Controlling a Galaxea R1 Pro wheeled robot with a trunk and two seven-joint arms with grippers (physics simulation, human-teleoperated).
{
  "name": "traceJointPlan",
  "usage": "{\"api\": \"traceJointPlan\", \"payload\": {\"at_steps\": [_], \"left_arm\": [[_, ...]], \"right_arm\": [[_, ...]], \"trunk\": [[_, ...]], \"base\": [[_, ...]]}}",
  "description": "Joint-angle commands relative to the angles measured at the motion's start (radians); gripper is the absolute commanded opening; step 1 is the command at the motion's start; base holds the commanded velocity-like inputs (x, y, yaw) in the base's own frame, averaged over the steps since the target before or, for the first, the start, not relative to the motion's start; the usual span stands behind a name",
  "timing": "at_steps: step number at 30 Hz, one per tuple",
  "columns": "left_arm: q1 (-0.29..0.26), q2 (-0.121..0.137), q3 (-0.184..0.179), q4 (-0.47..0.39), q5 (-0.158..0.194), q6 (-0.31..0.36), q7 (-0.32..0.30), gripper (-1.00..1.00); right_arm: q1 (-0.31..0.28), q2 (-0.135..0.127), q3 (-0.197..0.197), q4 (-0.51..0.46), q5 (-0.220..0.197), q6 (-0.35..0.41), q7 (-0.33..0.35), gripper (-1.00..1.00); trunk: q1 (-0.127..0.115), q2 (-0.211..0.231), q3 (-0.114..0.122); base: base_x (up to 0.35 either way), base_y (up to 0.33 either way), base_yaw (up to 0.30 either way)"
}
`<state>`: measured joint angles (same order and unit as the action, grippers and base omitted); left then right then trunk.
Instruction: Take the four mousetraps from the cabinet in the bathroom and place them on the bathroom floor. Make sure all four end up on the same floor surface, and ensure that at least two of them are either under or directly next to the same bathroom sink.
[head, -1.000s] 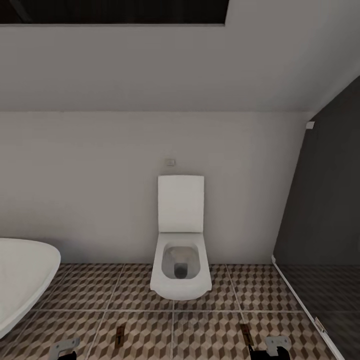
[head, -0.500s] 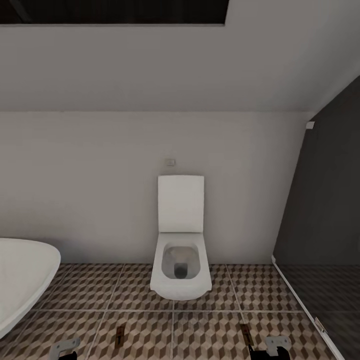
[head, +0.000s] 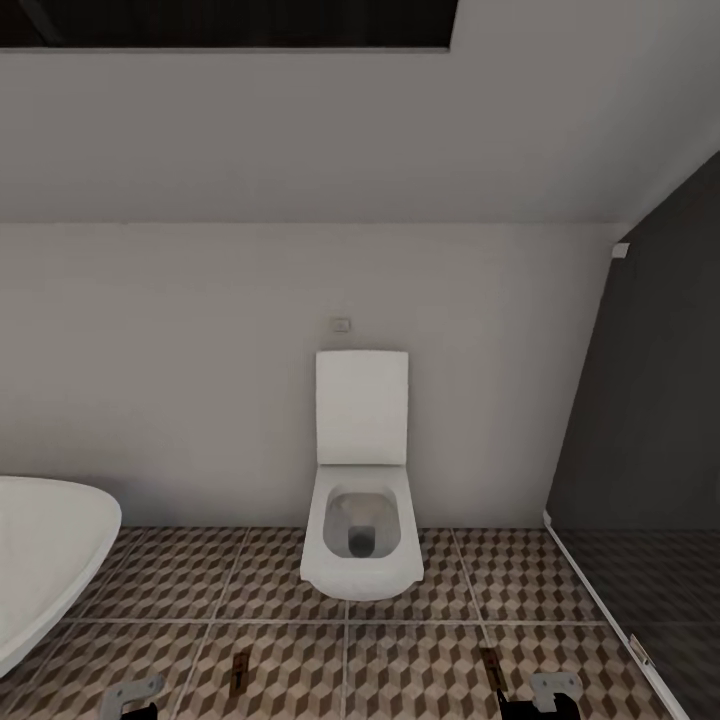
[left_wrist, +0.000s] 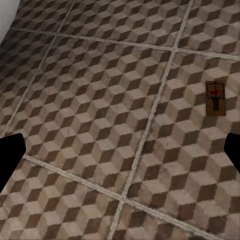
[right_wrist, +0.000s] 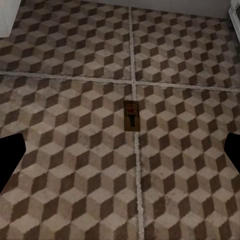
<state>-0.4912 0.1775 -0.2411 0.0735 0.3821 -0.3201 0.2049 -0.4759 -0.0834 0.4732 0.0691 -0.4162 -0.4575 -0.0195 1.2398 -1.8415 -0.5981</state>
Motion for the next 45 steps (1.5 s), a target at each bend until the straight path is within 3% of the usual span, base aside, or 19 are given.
{"api": "traceJointPlan", "payload": {"at_steps": [1,23,45], "left_arm": [[-0.001,-0.001,-0.008,0.003,0.006,-0.005,0.001,1.0],[-0.001,-0.037,-0.009,0.005,0.006,0.001,-0.008,1.0],[0.005,-0.046,-0.007,0.005,0.008,-0.002,-0.006,1.0]], "right_arm": [[-0.001,0.001,0.008,0.003,-0.004,-0.004,-0.002,1.0],[-0.001,0.001,0.008,0.003,-0.004,-0.005,-0.002,1.0],[-0.001,0.001,0.008,0.003,-0.004,-0.004,-0.002,1.0]], "trunk": [[0.0,-0.001,-0.001],[0.0,-0.001,-0.001],[0.0,-0.001,-0.001]], "base": [[0.0,0.0,0.0],[0.0,0.0,0.0],[0.0,0.0,0.0]]}}
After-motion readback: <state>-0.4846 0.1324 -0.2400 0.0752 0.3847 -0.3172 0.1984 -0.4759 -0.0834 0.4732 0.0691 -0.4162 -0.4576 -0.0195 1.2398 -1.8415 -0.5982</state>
